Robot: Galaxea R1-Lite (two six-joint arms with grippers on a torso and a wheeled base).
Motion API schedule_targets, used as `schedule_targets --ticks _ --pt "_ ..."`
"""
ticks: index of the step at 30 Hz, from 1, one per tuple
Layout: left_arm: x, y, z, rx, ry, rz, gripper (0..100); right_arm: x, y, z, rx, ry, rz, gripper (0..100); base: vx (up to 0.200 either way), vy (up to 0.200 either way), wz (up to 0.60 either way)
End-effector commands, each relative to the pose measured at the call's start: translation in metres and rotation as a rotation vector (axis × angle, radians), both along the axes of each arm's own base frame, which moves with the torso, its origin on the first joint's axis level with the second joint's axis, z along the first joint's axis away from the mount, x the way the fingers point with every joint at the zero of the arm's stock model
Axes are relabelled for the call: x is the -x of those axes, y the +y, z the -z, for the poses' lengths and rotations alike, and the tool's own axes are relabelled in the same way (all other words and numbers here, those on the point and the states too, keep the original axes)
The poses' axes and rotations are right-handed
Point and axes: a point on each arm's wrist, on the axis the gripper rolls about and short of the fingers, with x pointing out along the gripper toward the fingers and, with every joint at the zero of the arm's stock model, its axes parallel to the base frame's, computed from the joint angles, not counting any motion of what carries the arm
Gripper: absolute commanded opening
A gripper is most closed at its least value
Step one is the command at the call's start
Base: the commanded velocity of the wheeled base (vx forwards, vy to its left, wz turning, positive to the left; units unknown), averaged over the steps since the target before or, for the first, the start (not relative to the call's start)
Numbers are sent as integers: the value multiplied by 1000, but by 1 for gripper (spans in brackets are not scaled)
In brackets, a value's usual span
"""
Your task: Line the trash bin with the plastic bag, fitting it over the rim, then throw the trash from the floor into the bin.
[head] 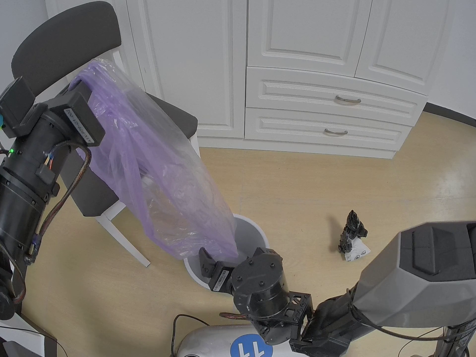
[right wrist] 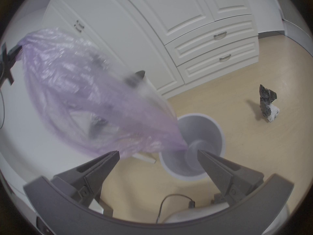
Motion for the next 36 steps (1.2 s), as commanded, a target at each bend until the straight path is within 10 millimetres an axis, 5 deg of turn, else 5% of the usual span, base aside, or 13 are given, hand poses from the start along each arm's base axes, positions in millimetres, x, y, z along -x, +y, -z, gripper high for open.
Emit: schedule_targets --ticks 1,17,27,36 --pt "3 -1 -1 4 -4 9 0 -16 2 5 -18 -19 53 100 0 0 0" --pt "6 1 -7 27 -34 7 0 -44 -5 -6 -86 -78 158 100 0 0 0" --pt "15 9 -18 64 -82 4 0 -73 -32 -14 -142 -101 201 100 0 0 0" --pt "20 14 -25 85 -106 4 0 -72 -61 -4 -275 -110 20 100 0 0 0"
